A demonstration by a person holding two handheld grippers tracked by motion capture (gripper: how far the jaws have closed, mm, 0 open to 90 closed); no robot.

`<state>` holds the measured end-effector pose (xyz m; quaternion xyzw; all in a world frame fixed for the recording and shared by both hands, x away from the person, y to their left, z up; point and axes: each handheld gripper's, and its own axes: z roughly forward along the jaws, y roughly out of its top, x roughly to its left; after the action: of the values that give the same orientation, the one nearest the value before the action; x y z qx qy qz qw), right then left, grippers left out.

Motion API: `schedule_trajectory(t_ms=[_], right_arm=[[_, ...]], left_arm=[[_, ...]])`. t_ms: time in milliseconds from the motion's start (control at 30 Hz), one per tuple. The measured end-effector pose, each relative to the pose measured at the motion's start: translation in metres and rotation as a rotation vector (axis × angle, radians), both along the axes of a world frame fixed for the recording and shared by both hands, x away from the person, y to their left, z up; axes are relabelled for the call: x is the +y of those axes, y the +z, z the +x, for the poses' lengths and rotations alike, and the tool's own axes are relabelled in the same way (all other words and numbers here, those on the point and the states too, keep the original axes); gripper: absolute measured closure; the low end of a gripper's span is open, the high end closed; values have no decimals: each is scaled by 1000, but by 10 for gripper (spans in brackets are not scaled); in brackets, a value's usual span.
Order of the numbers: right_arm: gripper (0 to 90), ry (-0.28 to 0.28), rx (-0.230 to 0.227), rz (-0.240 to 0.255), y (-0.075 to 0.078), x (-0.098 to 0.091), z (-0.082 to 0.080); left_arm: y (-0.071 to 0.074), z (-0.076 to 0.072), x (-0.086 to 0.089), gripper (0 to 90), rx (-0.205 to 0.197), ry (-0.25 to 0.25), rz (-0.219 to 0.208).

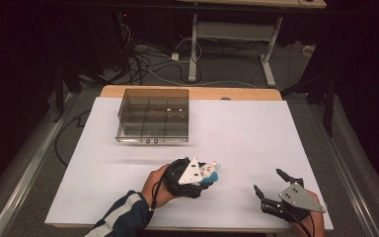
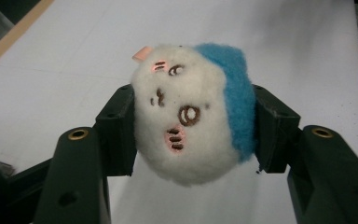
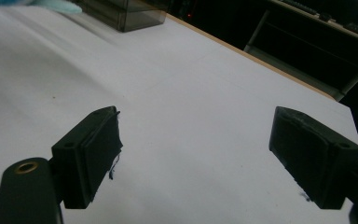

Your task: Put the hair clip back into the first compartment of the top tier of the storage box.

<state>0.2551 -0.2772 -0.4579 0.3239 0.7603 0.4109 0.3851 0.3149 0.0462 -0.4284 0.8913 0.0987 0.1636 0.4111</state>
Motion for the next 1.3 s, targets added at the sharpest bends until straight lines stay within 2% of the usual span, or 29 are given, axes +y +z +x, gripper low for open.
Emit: schedule_trajectory(t_ms=[833, 1300], right_arm=[[173, 12, -3, 1, 1, 1, -1], [171, 19, 2, -7, 0, 3, -1]], left_arm=[[23, 12, 34, 408, -40, 82, -58], [27, 19, 47, 409, -51, 124, -67]])
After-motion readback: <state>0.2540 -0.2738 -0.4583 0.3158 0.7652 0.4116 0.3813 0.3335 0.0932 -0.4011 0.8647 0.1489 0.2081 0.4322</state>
